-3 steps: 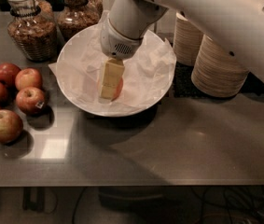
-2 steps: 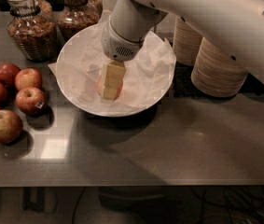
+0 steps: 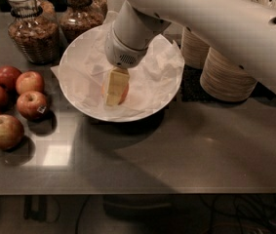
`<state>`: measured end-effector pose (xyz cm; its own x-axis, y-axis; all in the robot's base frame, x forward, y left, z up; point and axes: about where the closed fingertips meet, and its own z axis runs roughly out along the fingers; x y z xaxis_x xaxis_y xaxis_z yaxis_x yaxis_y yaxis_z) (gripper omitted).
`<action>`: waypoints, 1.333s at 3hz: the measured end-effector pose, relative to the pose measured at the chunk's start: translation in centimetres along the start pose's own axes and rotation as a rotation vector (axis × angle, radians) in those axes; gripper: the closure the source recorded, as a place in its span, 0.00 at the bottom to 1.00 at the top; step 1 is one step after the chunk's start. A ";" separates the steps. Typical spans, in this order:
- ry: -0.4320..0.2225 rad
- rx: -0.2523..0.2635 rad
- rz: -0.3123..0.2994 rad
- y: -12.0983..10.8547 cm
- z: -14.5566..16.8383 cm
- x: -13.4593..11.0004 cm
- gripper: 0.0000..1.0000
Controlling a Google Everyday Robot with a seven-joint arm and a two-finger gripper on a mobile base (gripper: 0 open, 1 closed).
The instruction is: Pick apple from white bowl
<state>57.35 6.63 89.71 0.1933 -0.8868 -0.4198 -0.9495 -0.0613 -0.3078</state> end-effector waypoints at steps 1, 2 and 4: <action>0.014 0.011 -0.008 -0.6 0.6 0.8 0.00; 0.044 0.025 -0.019 -0.9 1.2 2.8 0.00; 0.041 0.004 -0.027 -0.8 2.3 2.9 0.00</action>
Offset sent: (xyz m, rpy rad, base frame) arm 0.0230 -0.0213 -0.0224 -0.0488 -0.0422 -0.0071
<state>59.24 5.20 86.77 0.2081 -0.9031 -0.3757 -0.9430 -0.0832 -0.3223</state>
